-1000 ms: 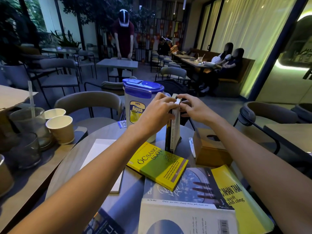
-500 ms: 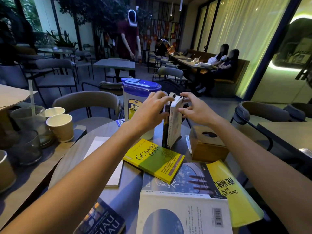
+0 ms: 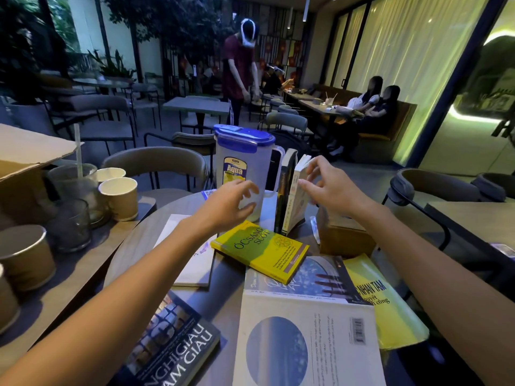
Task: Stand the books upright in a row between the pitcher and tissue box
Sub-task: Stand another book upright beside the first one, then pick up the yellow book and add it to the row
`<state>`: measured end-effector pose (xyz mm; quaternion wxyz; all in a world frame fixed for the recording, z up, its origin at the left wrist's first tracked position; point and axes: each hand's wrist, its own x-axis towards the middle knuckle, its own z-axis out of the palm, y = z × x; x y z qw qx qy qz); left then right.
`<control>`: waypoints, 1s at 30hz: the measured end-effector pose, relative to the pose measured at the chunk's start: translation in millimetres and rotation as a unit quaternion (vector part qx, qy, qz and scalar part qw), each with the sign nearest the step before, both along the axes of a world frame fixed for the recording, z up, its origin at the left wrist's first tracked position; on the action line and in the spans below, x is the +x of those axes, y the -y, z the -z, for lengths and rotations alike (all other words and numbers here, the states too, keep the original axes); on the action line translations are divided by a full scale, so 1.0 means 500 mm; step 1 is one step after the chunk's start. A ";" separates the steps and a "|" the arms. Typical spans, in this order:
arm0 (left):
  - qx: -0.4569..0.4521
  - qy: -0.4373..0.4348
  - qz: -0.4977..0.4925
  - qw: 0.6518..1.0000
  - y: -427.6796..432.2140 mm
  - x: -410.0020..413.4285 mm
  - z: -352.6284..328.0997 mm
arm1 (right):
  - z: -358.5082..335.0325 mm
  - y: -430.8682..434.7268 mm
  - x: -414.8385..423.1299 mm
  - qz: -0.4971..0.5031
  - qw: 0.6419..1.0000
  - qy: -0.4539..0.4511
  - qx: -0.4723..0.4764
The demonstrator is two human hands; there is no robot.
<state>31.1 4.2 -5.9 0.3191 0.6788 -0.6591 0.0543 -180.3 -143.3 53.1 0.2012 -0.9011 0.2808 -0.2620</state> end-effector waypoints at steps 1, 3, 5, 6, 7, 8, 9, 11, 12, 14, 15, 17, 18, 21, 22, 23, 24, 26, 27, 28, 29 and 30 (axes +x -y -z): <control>0.010 0.000 0.001 1.000 -0.004 0.001 0.007 | 0.000 -0.005 0.004 0.000 1.000 -0.013 -0.017; 0.028 0.002 0.004 1.000 -0.010 0.001 0.019 | -0.001 -0.013 0.013 0.004 0.999 -0.030 -0.024; 0.047 0.002 0.009 0.999 -0.015 0.000 0.027 | 0.001 -0.019 0.023 0.014 0.999 -0.041 -0.025; 0.052 0.001 0.010 0.999 -0.018 0.001 0.030 | 0.002 -0.021 0.027 0.019 0.999 -0.039 -0.032; 0.056 0.002 0.011 0.998 -0.021 0.002 0.033 | 0.006 -0.024 0.030 0.023 0.998 -0.031 -0.041; 0.059 0.002 0.010 0.998 -0.024 0.004 0.036 | 0.009 -0.027 0.033 0.027 0.998 -0.021 -0.048; 0.067 0.004 0.009 0.998 -0.027 0.006 0.038 | 0.013 -0.031 0.034 0.029 0.998 -0.010 -0.052; 0.095 0.013 0.004 0.995 -0.034 0.011 0.046 | 0.024 -0.039 0.032 0.023 0.999 -0.005 -0.049; 0.112 0.018 0.001 0.994 -0.036 0.013 0.051 | 0.032 -0.045 0.031 0.018 0.999 -0.016 -0.045; 0.149 0.019 -0.016 0.989 -0.040 0.018 0.064 | 0.051 -0.058 0.030 0.006 0.997 -0.065 -0.045; 0.168 0.020 -0.032 0.985 -0.042 0.019 0.071 | 0.063 -0.063 0.030 0.002 0.994 -0.099 -0.046; 0.194 0.014 -0.063 0.979 -0.044 0.022 0.089 | 0.089 -0.071 0.034 -0.003 0.984 -0.172 -0.044; 0.201 0.006 -0.074 0.977 -0.045 0.021 0.097 | 0.103 -0.072 0.036 -0.004 0.978 -0.204 -0.035; 0.208 -0.001 -0.097 0.973 -0.043 0.014 0.113 | 0.136 -0.070 0.040 0.006 0.960 -0.278 -0.003; 0.207 -0.003 -0.106 0.973 -0.041 0.012 0.115 | 0.144 -0.069 0.040 0.012 0.955 -0.297 0.006; 0.209 -0.005 -0.116 0.971 -0.038 0.010 0.116 | 0.150 -0.067 0.041 0.019 0.950 -0.311 0.016; 0.217 -0.005 -0.127 0.968 -0.036 0.008 0.115 | 0.156 -0.066 0.042 0.023 0.946 -0.322 0.027; 0.243 -0.005 -0.142 0.960 -0.033 0.005 0.112 | 0.166 -0.065 0.043 0.028 0.941 -0.333 0.051; 0.255 -0.005 -0.142 0.957 -0.032 0.003 0.113 | 0.169 -0.065 0.044 0.028 0.941 -0.333 0.063; 0.263 -0.006 -0.141 0.955 -0.031 0.002 0.113 | 0.172 -0.064 0.044 0.029 0.941 -0.328 0.073; 0.266 -0.009 -0.140 0.954 -0.030 0.001 0.114 | 0.174 -0.063 0.044 0.030 0.943 -0.320 0.081; 0.268 -0.017 -0.140 0.953 -0.029 0.002 0.114 | 0.175 -0.062 0.044 0.033 0.947 -0.308 0.088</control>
